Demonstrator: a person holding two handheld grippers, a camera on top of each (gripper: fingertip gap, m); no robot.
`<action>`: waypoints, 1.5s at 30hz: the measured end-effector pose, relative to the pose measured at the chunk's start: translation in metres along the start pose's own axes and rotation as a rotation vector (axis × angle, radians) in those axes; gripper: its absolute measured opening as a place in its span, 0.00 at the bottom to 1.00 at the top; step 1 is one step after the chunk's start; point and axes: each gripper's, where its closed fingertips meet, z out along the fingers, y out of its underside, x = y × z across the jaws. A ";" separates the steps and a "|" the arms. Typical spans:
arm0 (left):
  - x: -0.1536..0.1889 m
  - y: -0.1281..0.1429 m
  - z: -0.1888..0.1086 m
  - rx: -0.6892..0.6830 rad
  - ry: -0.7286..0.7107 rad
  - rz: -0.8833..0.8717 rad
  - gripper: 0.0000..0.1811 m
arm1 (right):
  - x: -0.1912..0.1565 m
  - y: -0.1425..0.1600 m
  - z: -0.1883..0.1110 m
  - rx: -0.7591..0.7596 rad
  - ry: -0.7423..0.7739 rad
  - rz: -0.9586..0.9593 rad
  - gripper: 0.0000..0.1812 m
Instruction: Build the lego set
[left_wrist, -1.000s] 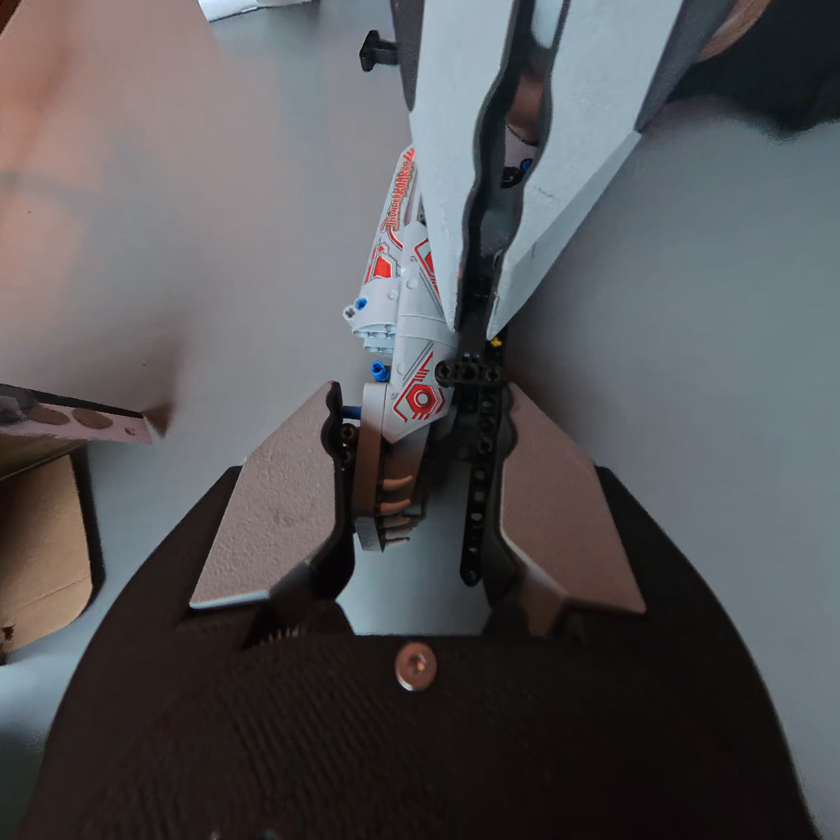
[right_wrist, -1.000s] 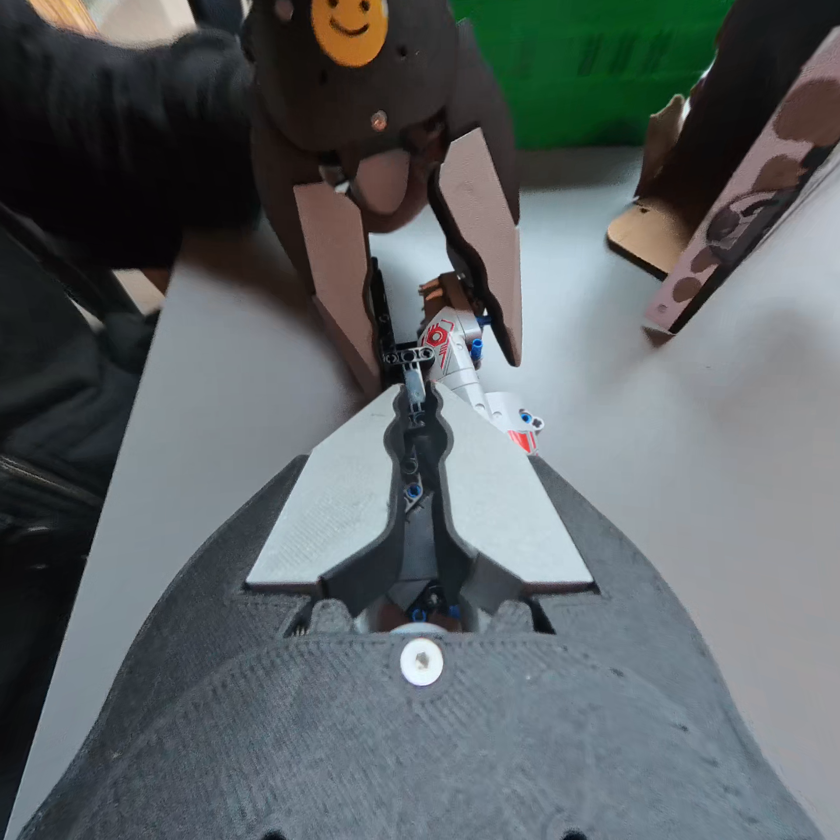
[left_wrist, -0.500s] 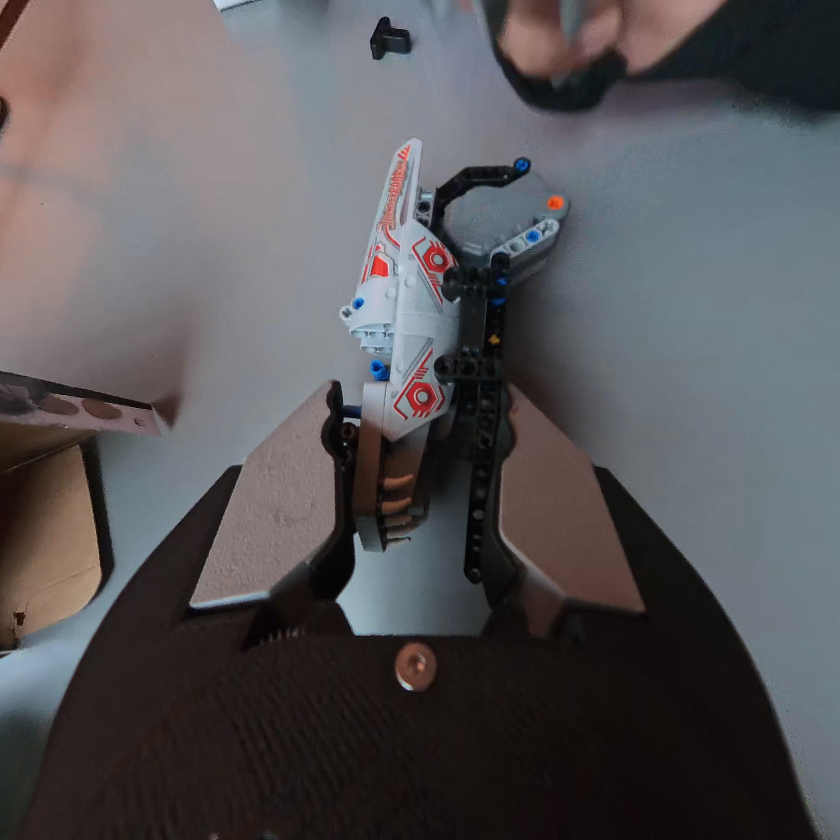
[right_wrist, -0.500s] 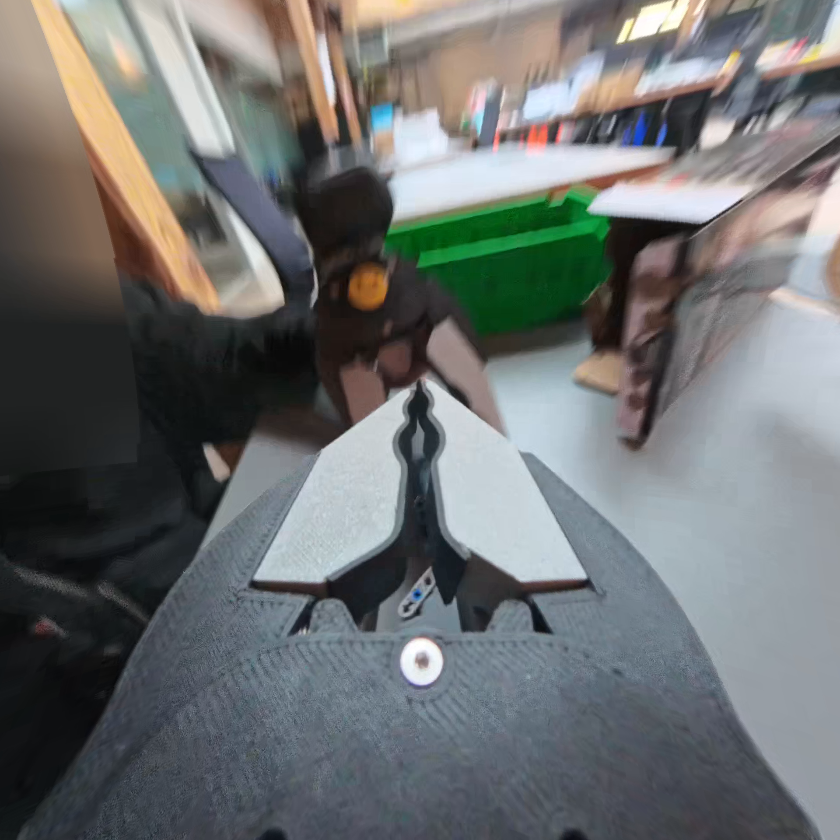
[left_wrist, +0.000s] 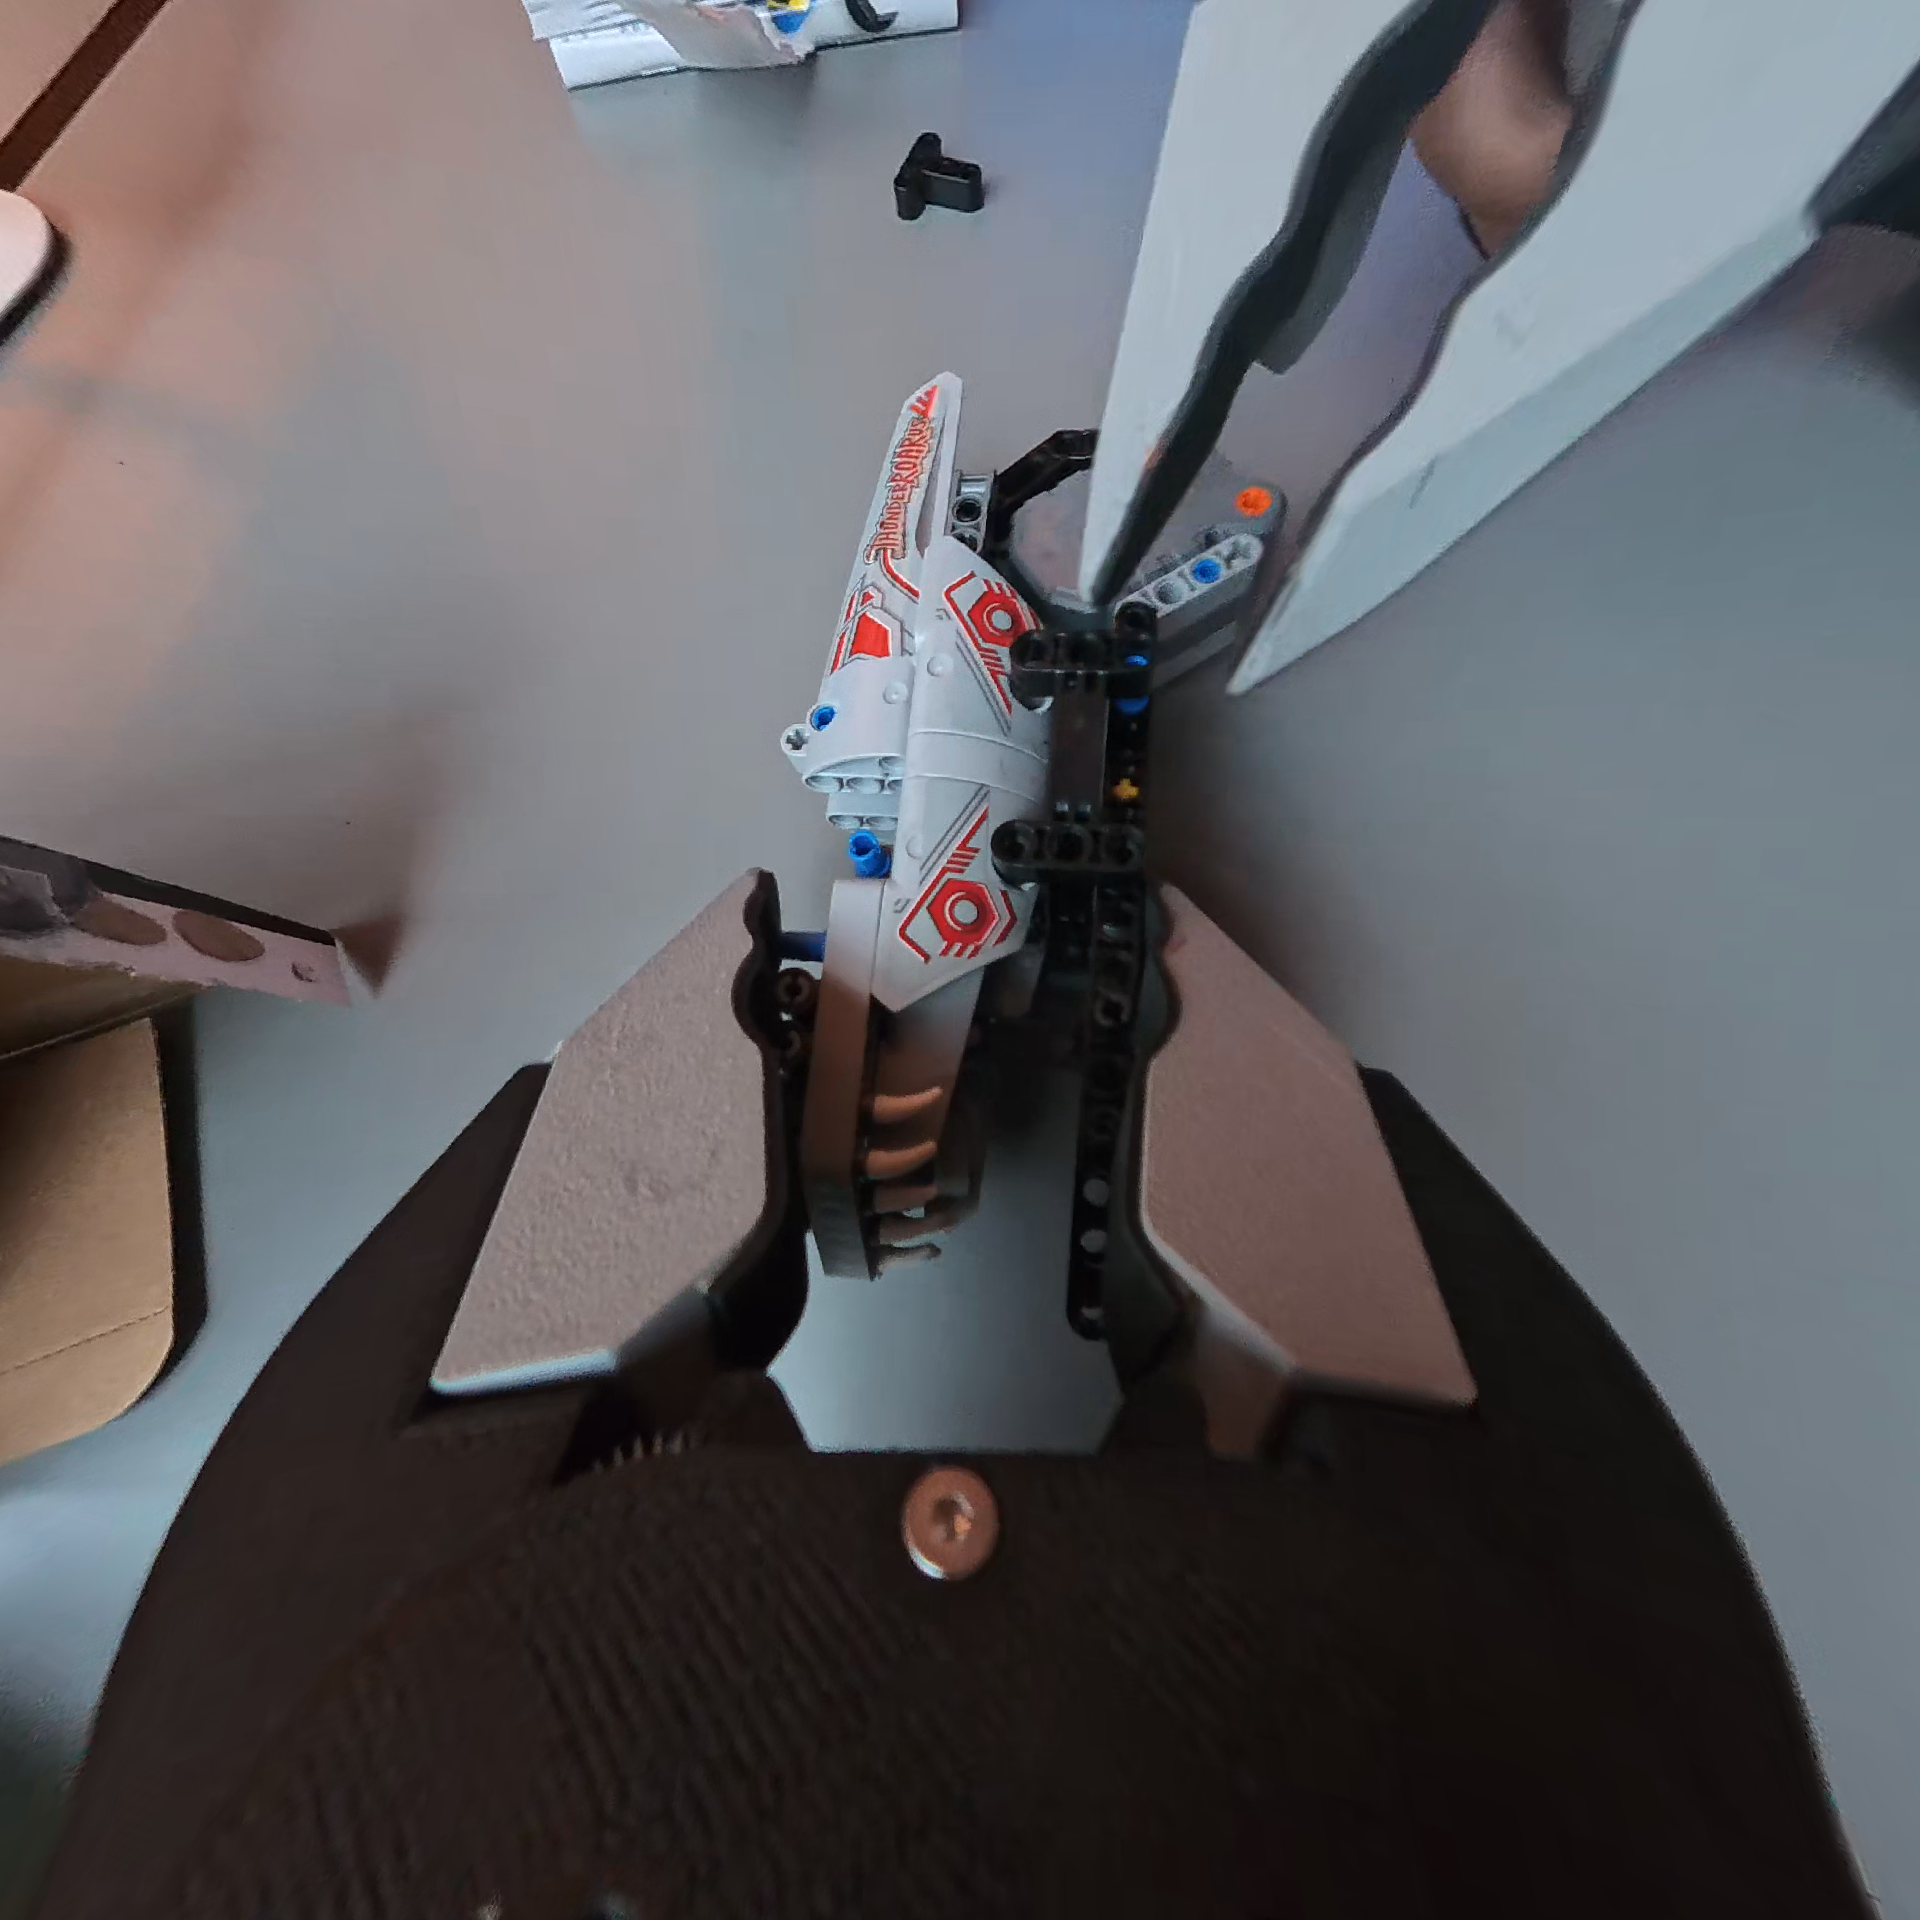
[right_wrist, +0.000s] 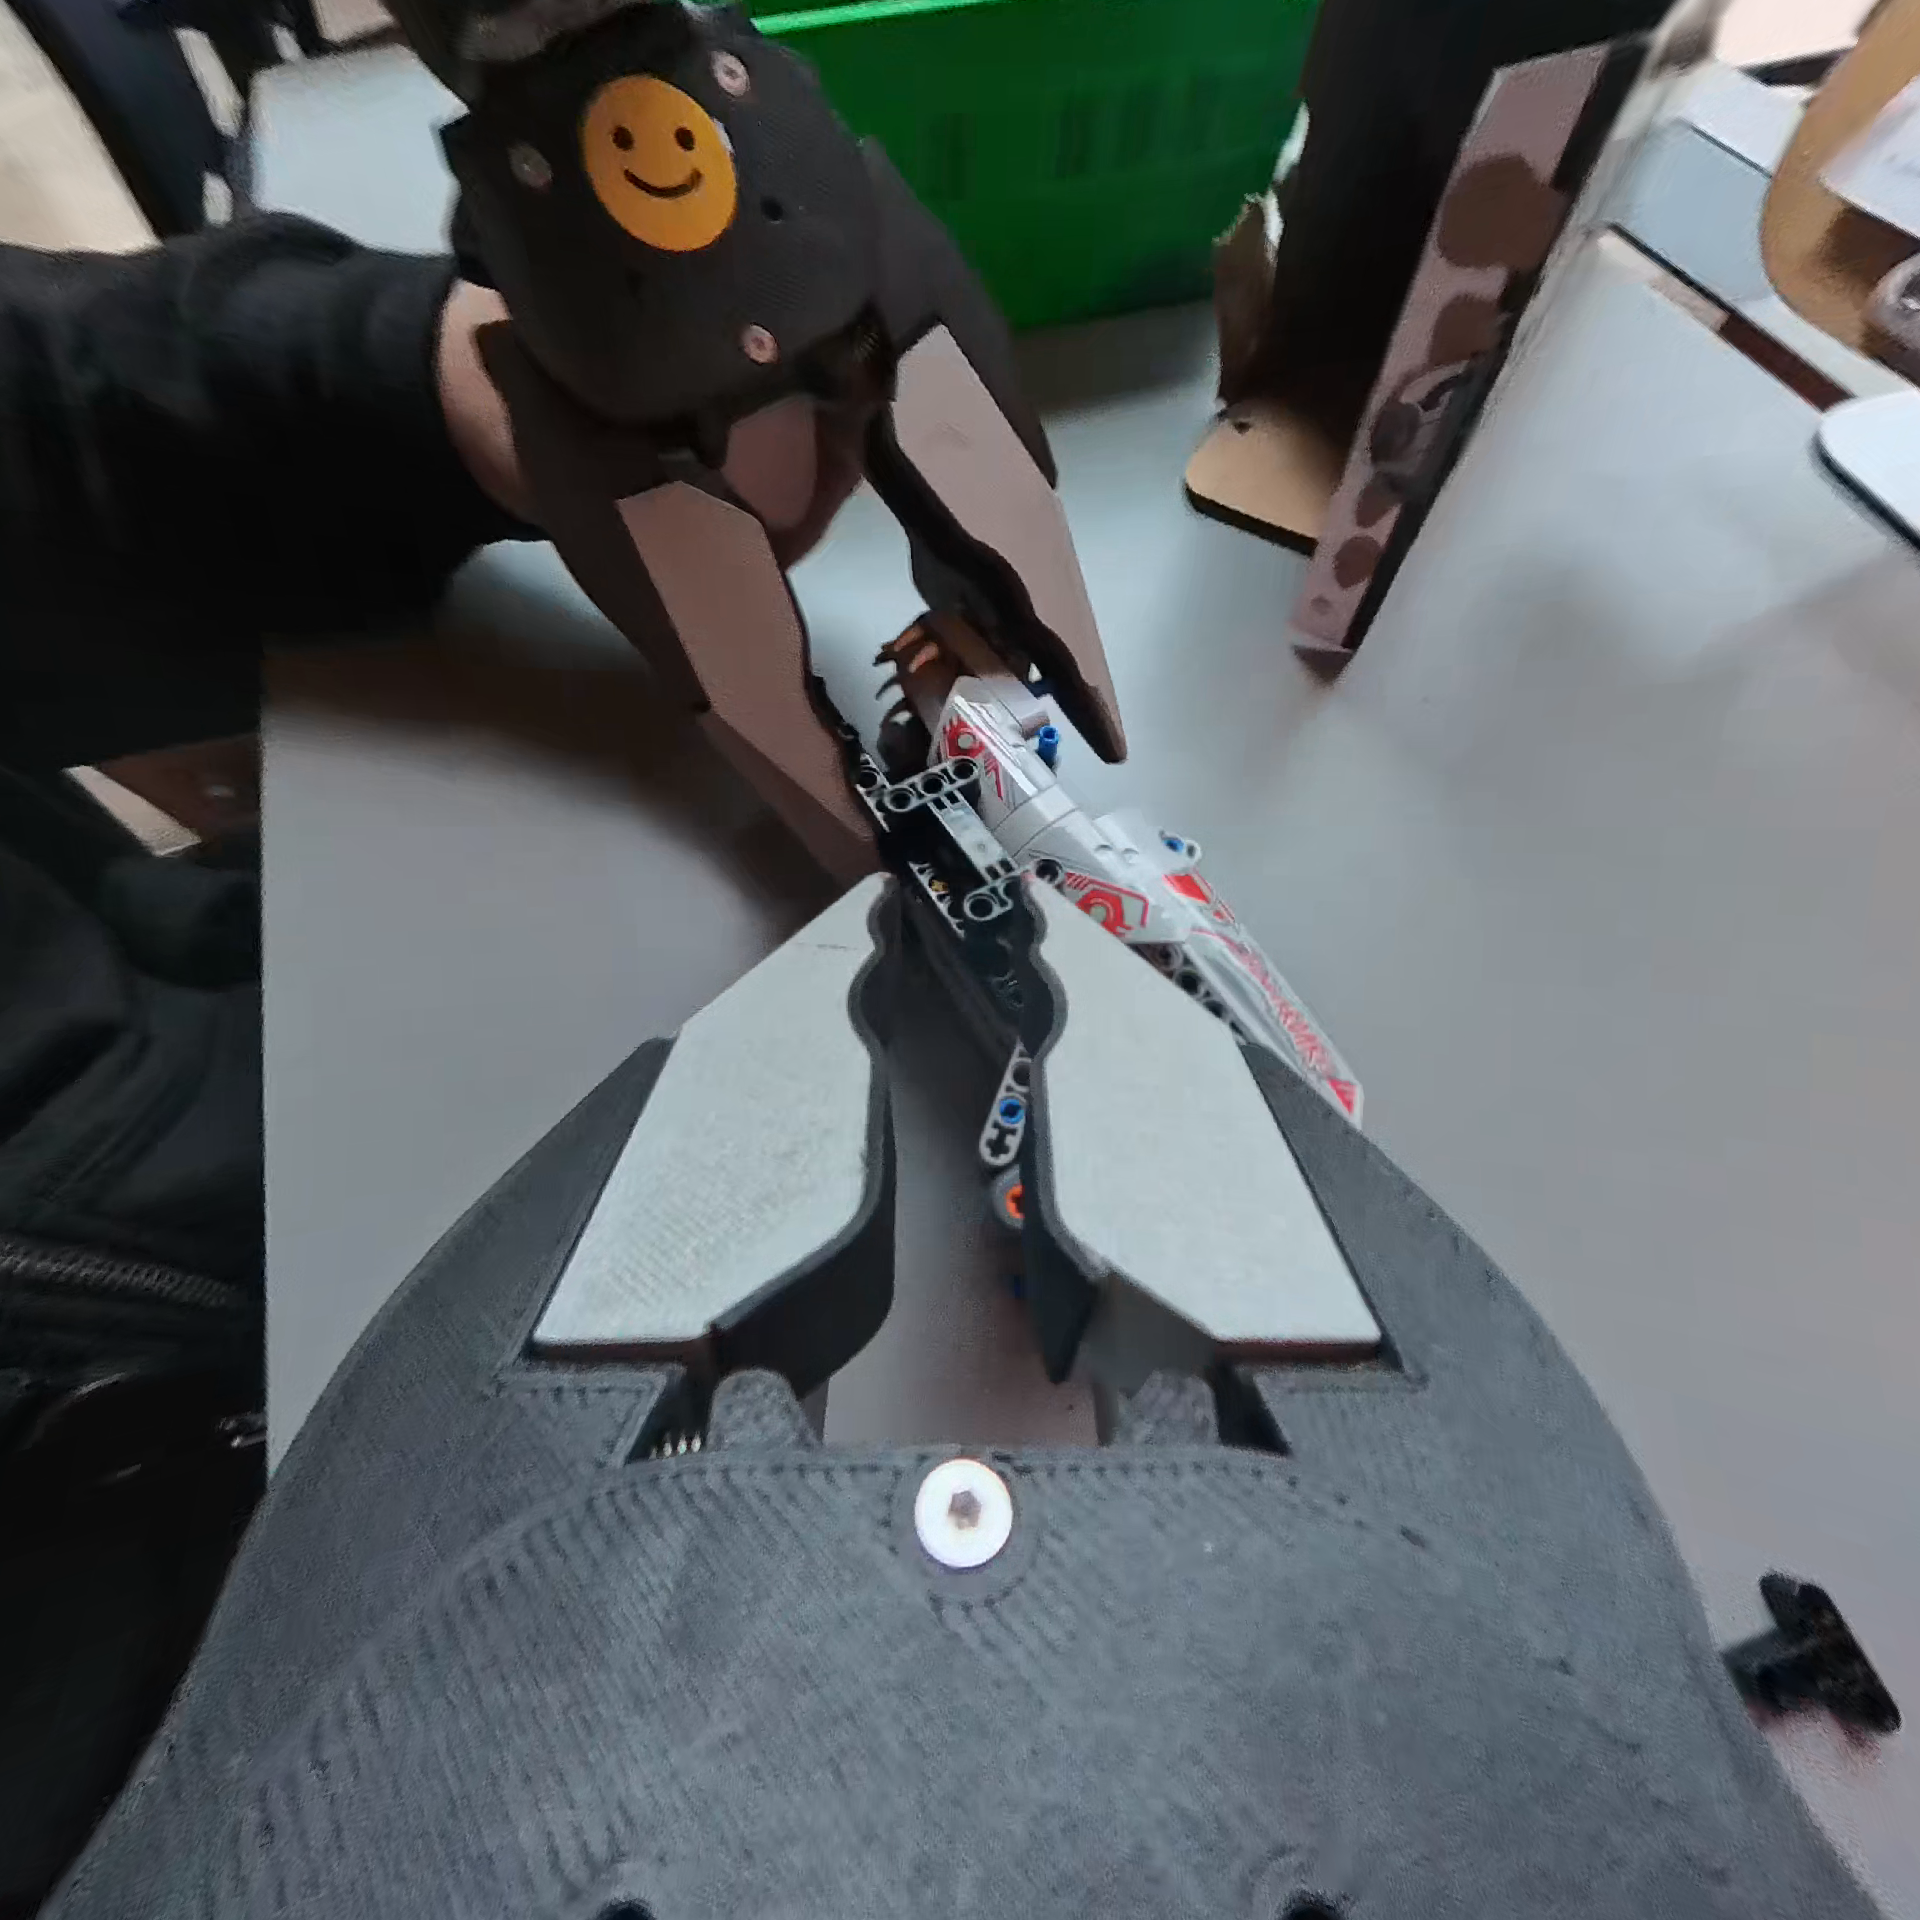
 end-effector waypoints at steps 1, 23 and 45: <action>0.000 0.000 0.000 -0.005 -0.009 0.003 0.37 | 0.003 0.003 0.003 -0.021 0.037 0.005 0.10; -0.002 -0.004 0.010 -0.081 -0.146 0.019 0.37 | 0.035 -0.041 -0.009 0.229 0.232 -0.013 0.02; -0.004 -0.005 0.004 0.020 -0.067 -0.012 0.38 | 0.020 0.099 -0.047 -0.241 0.253 0.139 0.14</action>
